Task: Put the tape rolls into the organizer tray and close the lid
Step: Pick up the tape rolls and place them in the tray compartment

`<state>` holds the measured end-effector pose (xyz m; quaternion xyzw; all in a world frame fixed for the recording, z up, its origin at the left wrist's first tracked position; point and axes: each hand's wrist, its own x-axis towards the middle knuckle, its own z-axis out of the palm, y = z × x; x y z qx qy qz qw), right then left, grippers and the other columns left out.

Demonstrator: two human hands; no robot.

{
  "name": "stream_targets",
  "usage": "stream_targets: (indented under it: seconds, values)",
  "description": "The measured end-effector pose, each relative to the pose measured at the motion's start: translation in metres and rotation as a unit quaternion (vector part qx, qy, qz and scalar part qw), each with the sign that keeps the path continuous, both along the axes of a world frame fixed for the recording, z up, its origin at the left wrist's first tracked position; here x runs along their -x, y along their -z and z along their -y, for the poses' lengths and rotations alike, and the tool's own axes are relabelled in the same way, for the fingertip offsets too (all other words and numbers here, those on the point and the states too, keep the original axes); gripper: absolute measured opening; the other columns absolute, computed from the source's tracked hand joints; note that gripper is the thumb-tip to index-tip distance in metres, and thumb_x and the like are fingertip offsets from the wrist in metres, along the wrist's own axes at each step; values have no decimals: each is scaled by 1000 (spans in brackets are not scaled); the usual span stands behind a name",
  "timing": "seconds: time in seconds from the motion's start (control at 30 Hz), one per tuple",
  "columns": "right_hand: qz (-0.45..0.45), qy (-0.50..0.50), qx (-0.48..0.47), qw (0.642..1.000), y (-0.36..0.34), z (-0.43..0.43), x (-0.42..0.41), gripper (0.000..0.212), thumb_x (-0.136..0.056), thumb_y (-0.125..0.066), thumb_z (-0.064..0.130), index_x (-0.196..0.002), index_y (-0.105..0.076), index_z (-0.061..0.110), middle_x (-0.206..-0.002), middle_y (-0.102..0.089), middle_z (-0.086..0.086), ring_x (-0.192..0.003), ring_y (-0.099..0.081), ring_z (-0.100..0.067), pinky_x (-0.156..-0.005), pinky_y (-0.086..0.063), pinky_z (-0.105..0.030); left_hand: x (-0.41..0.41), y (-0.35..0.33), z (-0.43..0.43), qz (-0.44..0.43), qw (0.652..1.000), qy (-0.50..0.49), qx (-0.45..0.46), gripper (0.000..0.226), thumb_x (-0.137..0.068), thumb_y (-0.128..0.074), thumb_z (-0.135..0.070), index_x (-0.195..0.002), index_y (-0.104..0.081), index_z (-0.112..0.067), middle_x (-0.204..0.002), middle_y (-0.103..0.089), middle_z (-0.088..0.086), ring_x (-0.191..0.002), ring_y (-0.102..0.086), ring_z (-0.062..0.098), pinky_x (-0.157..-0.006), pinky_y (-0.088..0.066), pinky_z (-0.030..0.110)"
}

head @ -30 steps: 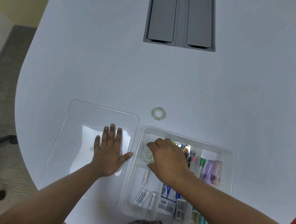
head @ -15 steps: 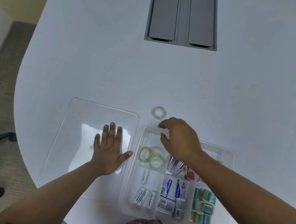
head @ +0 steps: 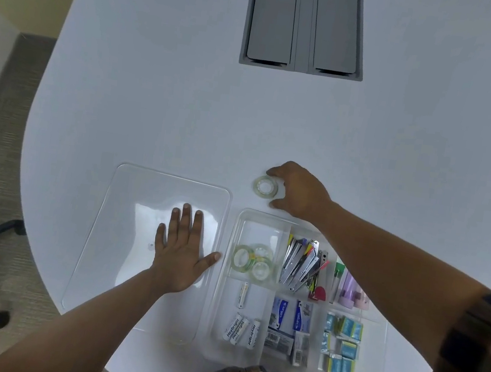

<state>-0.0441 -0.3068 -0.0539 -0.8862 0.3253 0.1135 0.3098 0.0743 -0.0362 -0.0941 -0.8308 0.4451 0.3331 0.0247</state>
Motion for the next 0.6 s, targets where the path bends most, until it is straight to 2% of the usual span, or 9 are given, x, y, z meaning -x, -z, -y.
stream_targets:
  seconds: [0.13,0.27,0.37,0.5,0.6]
  values:
    - [17,-29,24,999,6,-1,-2,69,-68,-83,32,-131,-52,31,-123,-50,0,-113,-52,-22,-90,-48,-39,0,2,-2,3,1000,-3,5,96,-71,3,-85,-136,39,-25,-143,49,-2,-133,45,19,-111,19,47]
    - [45,-24,18,999,5,-1,0,57,-72,-79,30,-125,-58,25,-117,-55,-2,-109,-55,-23,-88,-48,-40,0,4,-2,6,1000,-4,9,94,-73,-1,-83,-136,40,-26,-142,50,-4,-132,46,17,-111,19,46]
    - [68,5,9,998,-1,-3,1,54,-71,-78,27,-122,-59,22,-113,-57,-4,-104,-57,-23,-88,-48,-42,0,5,-2,5,1000,-6,11,94,-73,-2,-84,-135,41,-28,-141,51,-6,-132,46,15,-110,20,45]
    - [129,73,-5,989,-21,-14,7,55,-70,-79,24,-120,-59,19,-111,-59,-4,-92,-60,-20,-84,-51,-37,0,5,-3,3,1000,-7,11,93,-74,-2,-83,-133,43,-29,-141,52,-6,-131,47,15,-111,19,46]
    - [161,84,-10,983,-38,-33,21,55,-70,-80,25,-121,-58,17,-109,-61,-2,-81,-63,-15,-81,-52,-34,0,4,-2,5,1000,-6,12,94,-72,0,-85,-134,42,-28,-142,50,-5,-131,47,15,-112,18,47]
